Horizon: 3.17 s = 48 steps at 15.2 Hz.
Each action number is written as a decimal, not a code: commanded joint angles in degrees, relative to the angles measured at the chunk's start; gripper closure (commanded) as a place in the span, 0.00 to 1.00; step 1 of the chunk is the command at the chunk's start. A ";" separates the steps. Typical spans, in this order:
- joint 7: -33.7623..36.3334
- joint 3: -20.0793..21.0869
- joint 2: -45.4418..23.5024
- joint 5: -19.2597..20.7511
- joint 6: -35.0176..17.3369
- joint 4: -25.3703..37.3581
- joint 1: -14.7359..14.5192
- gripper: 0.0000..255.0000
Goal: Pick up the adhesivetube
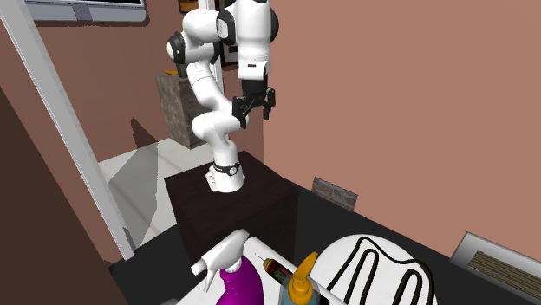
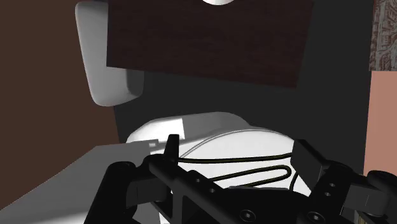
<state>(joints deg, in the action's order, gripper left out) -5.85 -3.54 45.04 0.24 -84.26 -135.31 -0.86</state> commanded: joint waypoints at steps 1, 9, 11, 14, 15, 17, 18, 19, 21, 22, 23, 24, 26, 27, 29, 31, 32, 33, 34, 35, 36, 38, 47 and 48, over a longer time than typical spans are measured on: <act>0.00 0.00 0.00 0.00 0.00 0.00 0.00 0.00; -5.74 -3.97 -13.89 4.02 -12.19 3.57 0.61 0.00; -7.09 -4.89 -17.68 4.64 -14.87 5.21 0.72 0.00; -9.09 -6.17 -23.52 5.25 -18.51 8.22 0.85 0.00; -9.76 -6.59 -25.50 5.37 -19.61 9.36 0.89 0.00; -11.10 -7.37 -29.50 5.49 -21.66 11.87 0.98 0.00; -11.77 -7.74 -31.52 5.48 -22.59 13.23 1.02 0.00; -12.45 -8.08 -33.55 5.42 -23.47 14.67 1.09 0.00; -13.82 -8.71 -37.65 5.19 -25.03 17.75 1.26 0.00; -14.51 -9.00 -39.71 5.02 -25.72 19.40 1.36 0.00; -15.20 -9.26 -41.79 4.81 -26.34 21.13 1.49 0.00; -15.89 -9.49 -43.88 4.56 -26.90 22.94 1.64 0.00; -17.26 -9.87 -48.10 3.99 -27.80 26.80 2.02 0.00; -17.93 -10.02 -50.24 3.67 -28.14 28.86 2.24 0.00; -19.25 -10.22 -54.56 2.97 -28.60 33.25 2.78 0.00; -20.50 -10.32 -58.97 2.23 -28.75 38.06 3.43 0.00; -21.11 -10.34 -61.22 1.85 -28.70 40.64 3.80 0.00; -21.69 -10.32 -63.51 1.48 -28.55 43.35 4.20 0.00; -22.22 -10.30 -65.72 1.12 -28.33 46.05 4.59 0.00; -22.18 -10.25 -65.86 1.11 -29.03 45.48 4.61 0.00; -22.14 -10.23 -66.02 1.09 -29.74 44.92 4.62 0.00; -22.07 -10.20 -66.34 1.04 -31.14 43.84 4.62 0.00; -22.02 -10.13 -67.14 0.91 -33.56 42.20 4.69 1.00; -22.08 -10.15 -67.06 0.91 -33.50 42.18 4.73 1.00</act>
<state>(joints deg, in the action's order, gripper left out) -27.83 -13.50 -21.80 1.06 -117.66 -92.85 3.65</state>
